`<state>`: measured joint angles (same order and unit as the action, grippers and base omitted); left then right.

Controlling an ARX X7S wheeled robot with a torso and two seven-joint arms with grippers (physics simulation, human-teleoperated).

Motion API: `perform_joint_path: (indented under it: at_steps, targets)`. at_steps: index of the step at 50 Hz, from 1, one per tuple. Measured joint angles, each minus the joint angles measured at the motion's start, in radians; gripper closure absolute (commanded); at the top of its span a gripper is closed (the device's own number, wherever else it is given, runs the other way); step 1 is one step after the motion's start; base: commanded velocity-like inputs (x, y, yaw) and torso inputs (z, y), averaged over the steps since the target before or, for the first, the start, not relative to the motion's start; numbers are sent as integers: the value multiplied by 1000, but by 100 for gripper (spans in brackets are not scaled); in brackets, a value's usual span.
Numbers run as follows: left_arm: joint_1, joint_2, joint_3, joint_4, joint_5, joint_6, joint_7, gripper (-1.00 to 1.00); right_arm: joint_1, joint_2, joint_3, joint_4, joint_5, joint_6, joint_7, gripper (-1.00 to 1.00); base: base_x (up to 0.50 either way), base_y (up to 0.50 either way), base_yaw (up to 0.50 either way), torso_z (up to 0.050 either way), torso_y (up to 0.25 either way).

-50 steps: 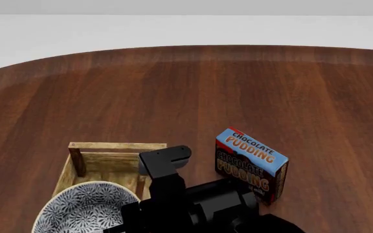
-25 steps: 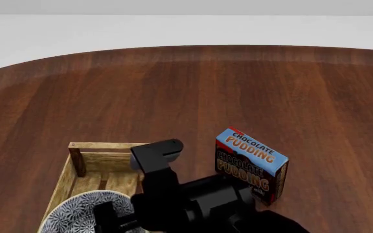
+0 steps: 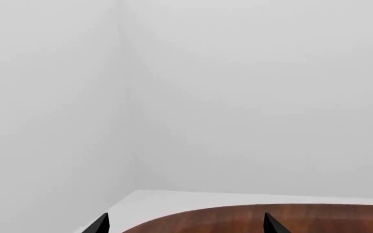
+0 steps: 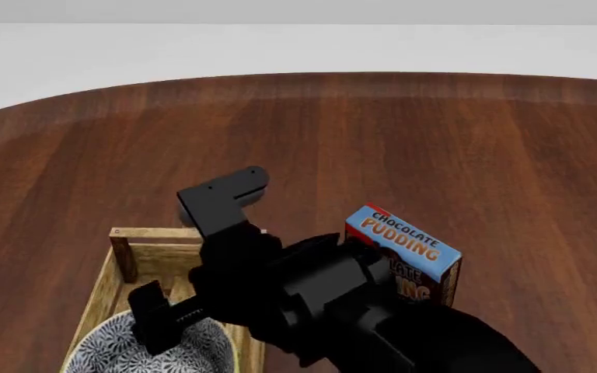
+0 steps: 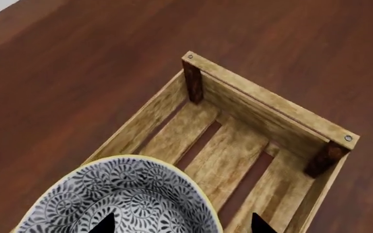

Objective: Stack the left bowl on the right bowl and place them in the tray.

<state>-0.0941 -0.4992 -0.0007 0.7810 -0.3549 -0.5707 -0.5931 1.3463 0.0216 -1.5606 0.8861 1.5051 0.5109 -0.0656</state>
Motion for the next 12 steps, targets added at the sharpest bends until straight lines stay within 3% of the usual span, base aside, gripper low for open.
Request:
perform_joint_path:
  at_steps: [12]
  targets:
    - [-12,-1,9,12,-4,-15,-5,-100,32,119,44,-275,21,-12,162,-100,0,0,0,0,0]
